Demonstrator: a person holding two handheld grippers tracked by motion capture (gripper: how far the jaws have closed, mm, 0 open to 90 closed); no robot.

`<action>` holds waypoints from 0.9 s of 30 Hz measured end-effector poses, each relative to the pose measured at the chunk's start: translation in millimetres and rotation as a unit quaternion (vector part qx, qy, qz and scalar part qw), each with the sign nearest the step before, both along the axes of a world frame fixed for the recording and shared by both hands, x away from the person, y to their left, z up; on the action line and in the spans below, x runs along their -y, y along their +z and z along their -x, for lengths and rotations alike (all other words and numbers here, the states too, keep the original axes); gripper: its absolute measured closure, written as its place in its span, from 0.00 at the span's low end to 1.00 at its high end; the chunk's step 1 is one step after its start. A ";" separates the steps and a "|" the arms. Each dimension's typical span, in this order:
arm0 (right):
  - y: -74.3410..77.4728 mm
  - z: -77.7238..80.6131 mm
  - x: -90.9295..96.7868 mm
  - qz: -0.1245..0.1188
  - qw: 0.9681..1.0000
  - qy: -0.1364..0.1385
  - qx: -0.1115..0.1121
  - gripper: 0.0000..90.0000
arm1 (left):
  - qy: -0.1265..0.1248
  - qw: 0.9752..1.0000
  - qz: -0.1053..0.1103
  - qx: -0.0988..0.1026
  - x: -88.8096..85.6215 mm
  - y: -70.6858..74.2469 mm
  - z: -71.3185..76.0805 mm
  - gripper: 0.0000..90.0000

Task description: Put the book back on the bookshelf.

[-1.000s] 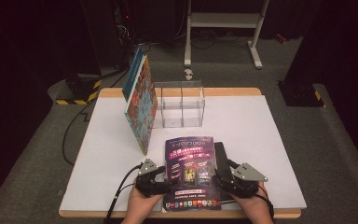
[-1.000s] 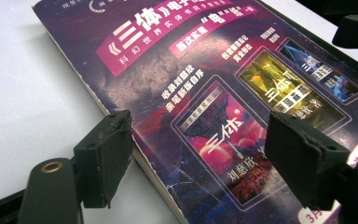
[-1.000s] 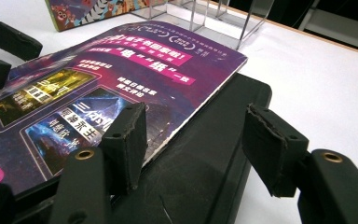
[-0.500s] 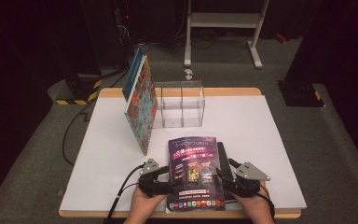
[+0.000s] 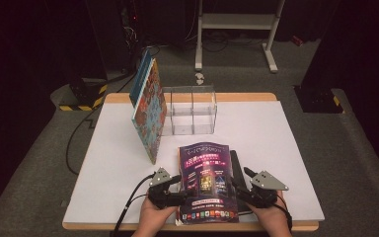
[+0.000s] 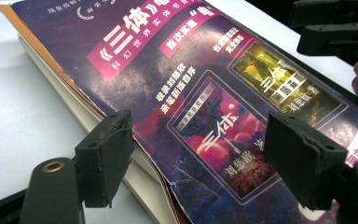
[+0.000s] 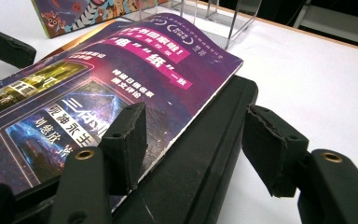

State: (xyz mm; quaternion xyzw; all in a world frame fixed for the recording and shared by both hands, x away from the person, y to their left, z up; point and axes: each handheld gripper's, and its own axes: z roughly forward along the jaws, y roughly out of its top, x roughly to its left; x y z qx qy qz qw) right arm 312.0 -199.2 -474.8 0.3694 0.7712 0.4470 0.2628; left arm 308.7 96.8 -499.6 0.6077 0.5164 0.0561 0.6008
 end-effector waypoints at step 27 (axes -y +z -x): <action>0.2 -0.4 -0.2 -0.003 1.000 0.001 -0.001 0.44 | -0.033 0.999 0.016 -0.029 9.8 0.2 -4.2 0.26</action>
